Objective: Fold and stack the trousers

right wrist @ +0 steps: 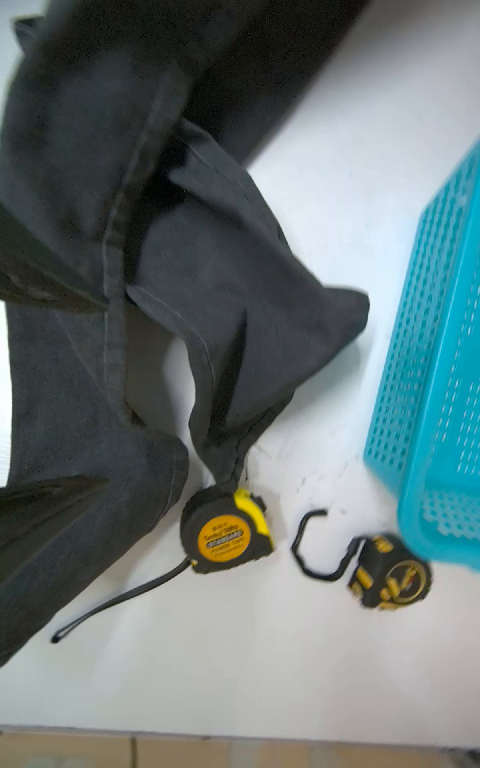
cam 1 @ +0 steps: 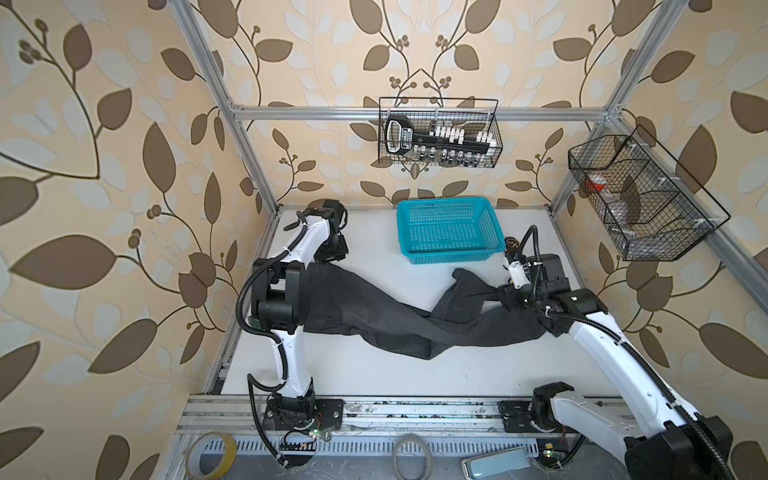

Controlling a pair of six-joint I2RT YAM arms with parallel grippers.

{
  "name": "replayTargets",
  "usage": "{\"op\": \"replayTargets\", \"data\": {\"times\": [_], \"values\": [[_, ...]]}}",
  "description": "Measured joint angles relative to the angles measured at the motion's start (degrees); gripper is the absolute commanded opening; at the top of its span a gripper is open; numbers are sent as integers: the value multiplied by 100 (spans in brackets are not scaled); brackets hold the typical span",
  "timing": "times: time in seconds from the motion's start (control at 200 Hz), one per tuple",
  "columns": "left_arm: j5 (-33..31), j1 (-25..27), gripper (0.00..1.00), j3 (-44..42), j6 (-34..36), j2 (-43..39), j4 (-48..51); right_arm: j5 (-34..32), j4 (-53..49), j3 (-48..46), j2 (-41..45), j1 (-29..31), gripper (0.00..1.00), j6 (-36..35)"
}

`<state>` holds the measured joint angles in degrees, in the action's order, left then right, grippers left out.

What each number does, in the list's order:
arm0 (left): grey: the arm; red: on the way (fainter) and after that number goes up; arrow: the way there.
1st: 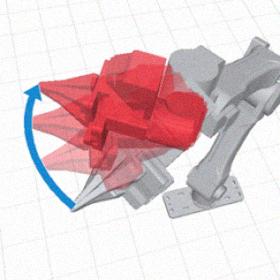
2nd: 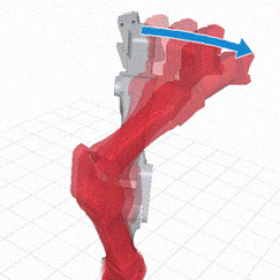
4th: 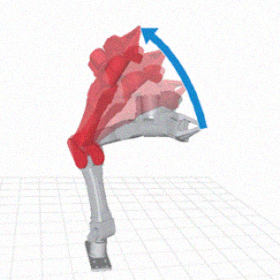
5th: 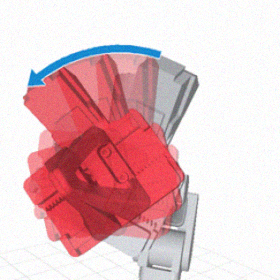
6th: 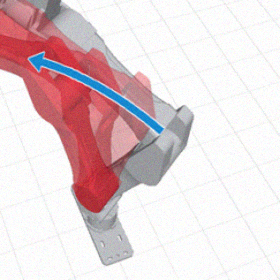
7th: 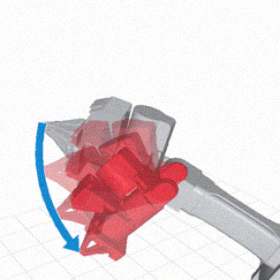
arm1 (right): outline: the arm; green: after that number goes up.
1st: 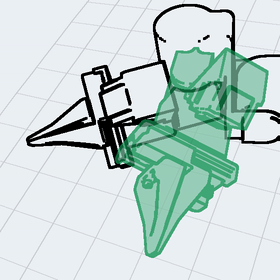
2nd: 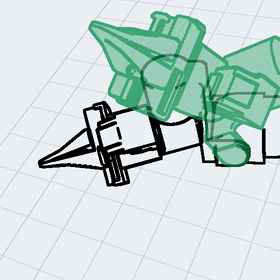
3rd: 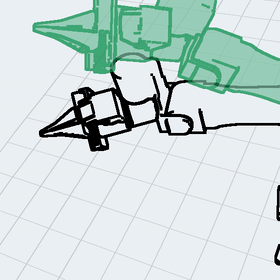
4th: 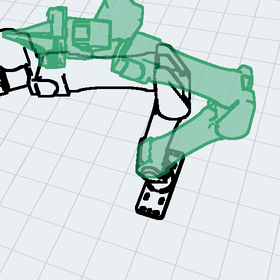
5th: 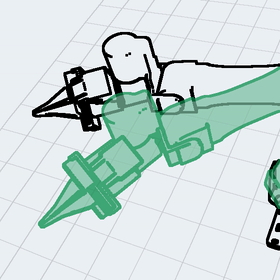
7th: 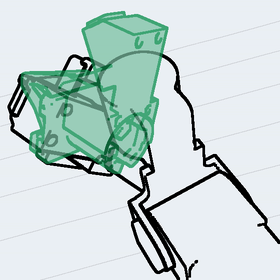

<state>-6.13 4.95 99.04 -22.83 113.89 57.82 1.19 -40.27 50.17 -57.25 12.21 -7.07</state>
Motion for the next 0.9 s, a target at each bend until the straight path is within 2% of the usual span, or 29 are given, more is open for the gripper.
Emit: {"op": "replayTargets", "data": {"times": [0.2, 0.325, 0.505, 0.585, 0.695, 0.735, 0.805, 0.9], "values": [[315, -98, 70, 50, 96, -66, 208, 315, -208, -199, -2, 426, 67, -1405], [686, -164, 75, -299, -72, -216, 192, 245, -391, -503, -153, 520, 68, -2173], [920, -203, 75, -560, -463, -247, 138, 114, -323, -664, -651, 758, 70, -2929], [933, -205, 68, -560, -616, -238, 26, 57, -186, -664, -922, 973, 70, -3147], [1049, -205, 51, -564, -815, -153, -125, 50, -9, -671, -1287, 1202, 66, -3305], [1064, -205, 44, -564, -826, -107, -153, 50, 39, -671, -1364, 1237, 60, -3318], [1071, -205, 33, -566, -837, -35, -186, 33, 116, -682, -1453, 1298, 41, -3320], [1073, -203, 14, -603, -848, 0, -212, 31, 190, -767, -1467, 1375, 21, -3272]]}}
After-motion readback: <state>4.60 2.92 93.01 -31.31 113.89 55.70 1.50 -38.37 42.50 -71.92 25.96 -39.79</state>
